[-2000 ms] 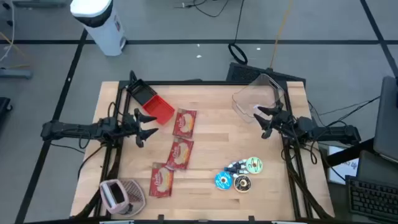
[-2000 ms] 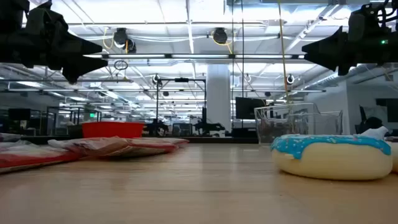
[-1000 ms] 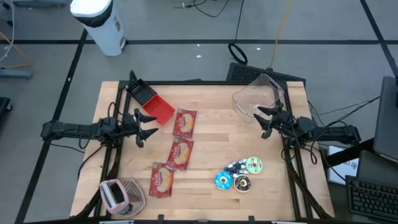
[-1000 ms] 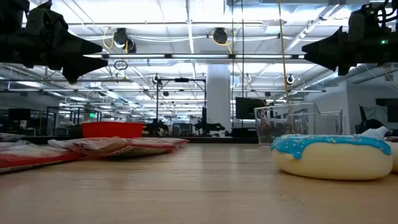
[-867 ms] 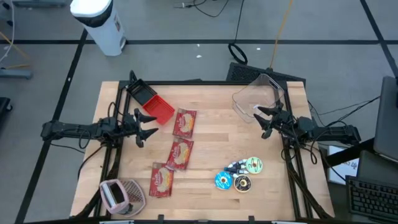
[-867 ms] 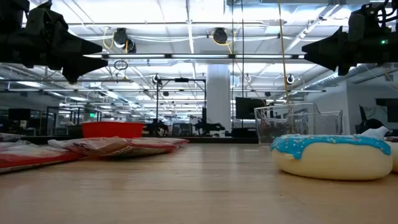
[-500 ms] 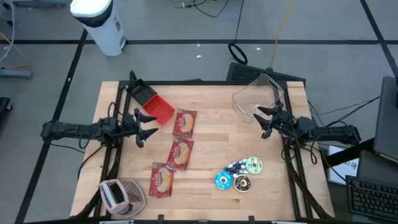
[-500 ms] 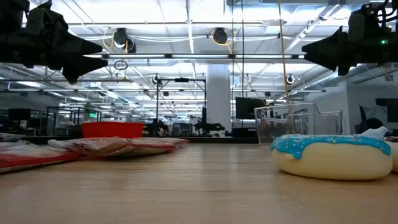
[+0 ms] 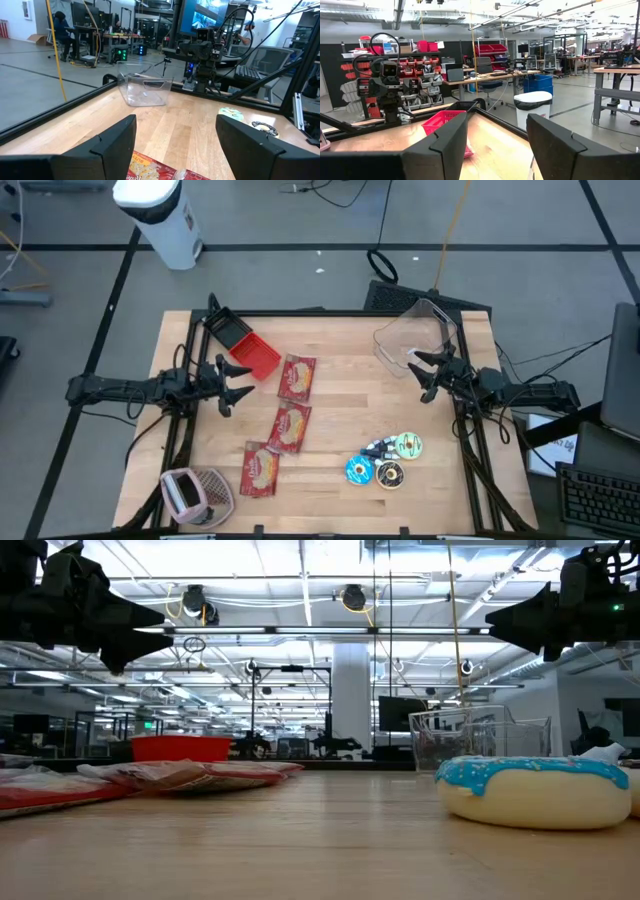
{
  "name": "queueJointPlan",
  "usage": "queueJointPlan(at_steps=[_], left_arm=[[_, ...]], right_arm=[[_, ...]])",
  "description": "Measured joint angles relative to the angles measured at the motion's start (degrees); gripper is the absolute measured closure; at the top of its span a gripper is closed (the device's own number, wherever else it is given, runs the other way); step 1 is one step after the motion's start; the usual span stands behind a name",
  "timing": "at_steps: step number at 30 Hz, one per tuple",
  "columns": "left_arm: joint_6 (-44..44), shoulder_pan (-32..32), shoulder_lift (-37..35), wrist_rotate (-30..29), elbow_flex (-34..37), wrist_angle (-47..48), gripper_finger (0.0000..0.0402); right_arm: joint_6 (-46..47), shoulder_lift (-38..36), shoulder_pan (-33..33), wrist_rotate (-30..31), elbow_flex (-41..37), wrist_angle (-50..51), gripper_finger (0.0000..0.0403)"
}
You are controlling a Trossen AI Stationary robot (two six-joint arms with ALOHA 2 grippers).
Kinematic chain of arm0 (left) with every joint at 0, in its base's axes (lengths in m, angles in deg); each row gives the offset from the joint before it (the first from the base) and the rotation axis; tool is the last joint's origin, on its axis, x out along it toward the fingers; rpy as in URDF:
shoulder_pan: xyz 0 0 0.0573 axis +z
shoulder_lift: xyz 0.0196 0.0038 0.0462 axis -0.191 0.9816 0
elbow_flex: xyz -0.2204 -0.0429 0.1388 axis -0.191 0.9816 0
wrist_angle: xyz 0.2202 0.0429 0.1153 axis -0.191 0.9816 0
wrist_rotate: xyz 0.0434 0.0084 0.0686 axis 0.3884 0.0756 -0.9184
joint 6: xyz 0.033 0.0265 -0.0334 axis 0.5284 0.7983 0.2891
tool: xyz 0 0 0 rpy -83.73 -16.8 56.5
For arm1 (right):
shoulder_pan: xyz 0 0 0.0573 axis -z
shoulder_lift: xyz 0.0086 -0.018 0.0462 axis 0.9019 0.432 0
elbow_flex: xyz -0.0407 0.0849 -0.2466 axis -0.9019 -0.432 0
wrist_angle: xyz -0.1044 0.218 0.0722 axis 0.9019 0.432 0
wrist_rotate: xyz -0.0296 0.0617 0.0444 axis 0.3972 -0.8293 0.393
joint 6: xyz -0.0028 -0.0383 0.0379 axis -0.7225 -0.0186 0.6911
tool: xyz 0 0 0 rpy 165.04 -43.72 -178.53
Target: Pick & Place Food Item
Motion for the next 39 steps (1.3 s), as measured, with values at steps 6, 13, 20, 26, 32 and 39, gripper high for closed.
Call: queueJointPlan(at_steps=[6, 13, 20, 26, 32, 39], left_arm=[[0.0, 0.0, 0.0, 0.0, 0.0, 0.0, 0.0128], [0.0, 0.0, 0.0, 0.0, 0.0, 0.0, 0.0128], [0.0, 0.0, 0.0, 0.0, 0.0, 0.0, 0.0128], [0.0, 0.0, 0.0, 0.0, 0.0, 0.0, 0.0128], [6.6, 0.2, 0.0, -0.2, 0.0, -0.5, 0.0128], [8.9, 0.1, 0.0, -0.1, 0.0, -5.1, 0.0128]], right_arm=[[0.0, 0.0, 0.0, 0.0, 0.0, 0.0, 0.0211], [0.0, 0.0, 0.0, 0.0, 0.0, 0.0, 0.0211], [0.0, 0.0, 0.0, 0.0, 0.0, 0.0, 0.0211], [0.0, 0.0, 0.0, 0.0, 0.0, 0.0, 0.0211], [0.0, 0.0, 0.0, 0.0, 0.0, 0.0, 0.0211], [0.0, 0.0, 0.0, 0.0, 0.0, 0.0, 0.0211]])
